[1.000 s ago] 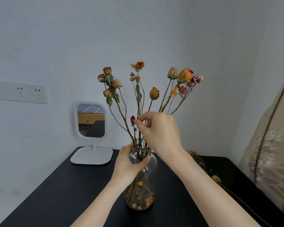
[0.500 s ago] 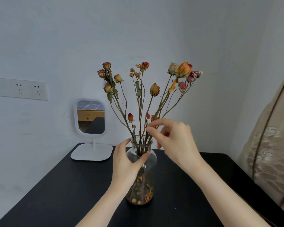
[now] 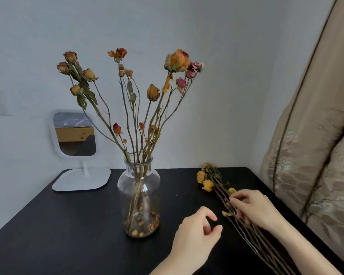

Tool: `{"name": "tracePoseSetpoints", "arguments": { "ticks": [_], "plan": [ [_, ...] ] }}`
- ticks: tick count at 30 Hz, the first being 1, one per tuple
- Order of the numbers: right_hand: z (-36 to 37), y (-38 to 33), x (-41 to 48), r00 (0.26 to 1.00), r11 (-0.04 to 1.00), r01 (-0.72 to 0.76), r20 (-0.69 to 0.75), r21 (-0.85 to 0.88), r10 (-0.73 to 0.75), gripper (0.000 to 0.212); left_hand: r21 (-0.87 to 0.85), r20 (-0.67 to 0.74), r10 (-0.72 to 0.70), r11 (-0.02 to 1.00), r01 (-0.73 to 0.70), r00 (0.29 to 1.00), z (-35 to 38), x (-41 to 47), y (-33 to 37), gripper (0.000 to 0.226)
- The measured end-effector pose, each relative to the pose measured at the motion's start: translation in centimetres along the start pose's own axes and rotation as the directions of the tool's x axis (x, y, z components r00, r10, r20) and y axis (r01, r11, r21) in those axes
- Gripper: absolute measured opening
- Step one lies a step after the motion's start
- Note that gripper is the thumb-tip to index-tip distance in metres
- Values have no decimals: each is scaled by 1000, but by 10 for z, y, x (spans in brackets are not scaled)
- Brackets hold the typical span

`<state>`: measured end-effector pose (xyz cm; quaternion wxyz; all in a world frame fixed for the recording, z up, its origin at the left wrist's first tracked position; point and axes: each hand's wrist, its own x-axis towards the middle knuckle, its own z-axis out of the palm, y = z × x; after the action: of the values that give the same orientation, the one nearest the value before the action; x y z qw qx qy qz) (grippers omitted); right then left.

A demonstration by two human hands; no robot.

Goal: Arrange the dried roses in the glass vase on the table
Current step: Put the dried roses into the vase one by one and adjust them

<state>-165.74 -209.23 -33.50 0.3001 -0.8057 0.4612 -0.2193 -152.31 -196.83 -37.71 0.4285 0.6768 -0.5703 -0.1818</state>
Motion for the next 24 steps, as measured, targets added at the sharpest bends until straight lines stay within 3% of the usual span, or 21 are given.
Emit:
{"name": "tracePoseSetpoints", "arguments": {
  "ticks": [5,10,17,24],
  "plan": [
    [-23,42,10,990,991,-129,-67,-30,126,11,7,28,-190,982,190,981,38,38,0,16],
    [-26,64,18,982,980,-187,-2,-71,187,16,124,21,-327,939,322,945,62,64,-1,25],
    [-12,65,38,991,984,-135,2,-119,137,15,127,-16,-365,923,364,931,82,84,2,24],
    [-10,59,57,975,935,-216,-107,-281,193,24,114,-50,-367,922,371,929,98,105,16,32]
  ]
}}
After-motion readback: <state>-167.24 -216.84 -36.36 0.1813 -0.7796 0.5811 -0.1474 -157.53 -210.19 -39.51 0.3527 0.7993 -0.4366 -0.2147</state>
